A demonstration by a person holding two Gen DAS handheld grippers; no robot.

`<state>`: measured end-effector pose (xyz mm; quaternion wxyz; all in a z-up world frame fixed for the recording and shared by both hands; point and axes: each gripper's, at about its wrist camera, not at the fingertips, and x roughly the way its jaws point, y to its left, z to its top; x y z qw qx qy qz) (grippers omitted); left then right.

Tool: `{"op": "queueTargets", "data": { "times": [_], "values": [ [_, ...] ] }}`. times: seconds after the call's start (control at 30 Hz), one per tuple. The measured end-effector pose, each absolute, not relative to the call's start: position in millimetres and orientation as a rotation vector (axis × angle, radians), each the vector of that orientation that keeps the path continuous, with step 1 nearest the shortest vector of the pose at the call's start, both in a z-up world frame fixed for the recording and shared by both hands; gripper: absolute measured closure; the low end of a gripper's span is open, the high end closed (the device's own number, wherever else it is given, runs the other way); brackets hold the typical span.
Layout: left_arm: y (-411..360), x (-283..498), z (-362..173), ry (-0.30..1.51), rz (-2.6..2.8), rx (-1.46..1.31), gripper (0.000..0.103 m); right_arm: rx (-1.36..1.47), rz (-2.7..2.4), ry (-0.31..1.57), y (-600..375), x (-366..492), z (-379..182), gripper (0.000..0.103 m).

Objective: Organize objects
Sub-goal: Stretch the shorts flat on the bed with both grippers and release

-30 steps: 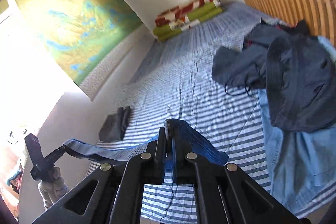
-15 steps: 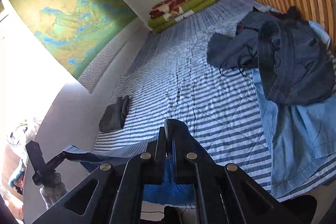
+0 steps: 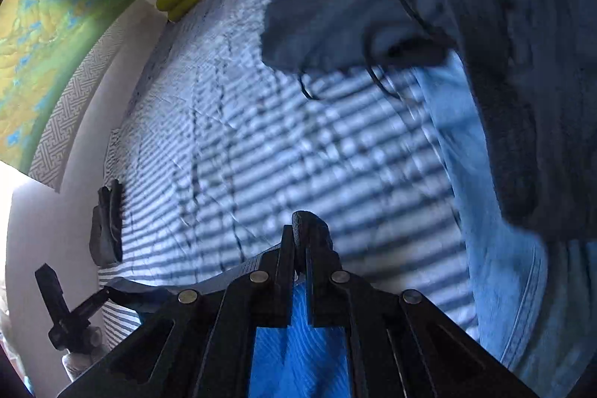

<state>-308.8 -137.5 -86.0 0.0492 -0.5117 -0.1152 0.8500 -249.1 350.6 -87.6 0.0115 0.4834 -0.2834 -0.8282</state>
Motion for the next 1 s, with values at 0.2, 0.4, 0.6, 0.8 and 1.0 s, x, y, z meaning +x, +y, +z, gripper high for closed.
{"op": "queueTargets", "data": {
  "times": [0.2,0.4,0.6,0.8,1.0],
  "values": [
    [-141.2,-270.7,23.7,-0.336,2.753,-1.156,0.1,1.123,-2.724,-0.678,337.3,-228.3,43.8,0.099],
    [-140.9,-205.1,-30.2,-0.238,2.735,-1.275,0.1,1.27,-2.648,-0.645,327.5,-179.9,3.9,0.099],
    [-148.0,-154.9,-170.1,-0.234,2.493,-1.746,0.09,1.691,-2.496,-0.564,308.2,-143.4,-128.5,0.094],
    [-159.9,-114.1,-175.8,-0.237,2.492,-1.746,0.062,1.752,-2.48,-0.489,313.9,-119.9,-150.1,0.081],
    [-177.9,-132.5,-148.5,-0.297,2.572,-1.662,0.061,1.626,-2.56,-0.54,329.7,-133.7,-118.4,0.079]
  ]
}}
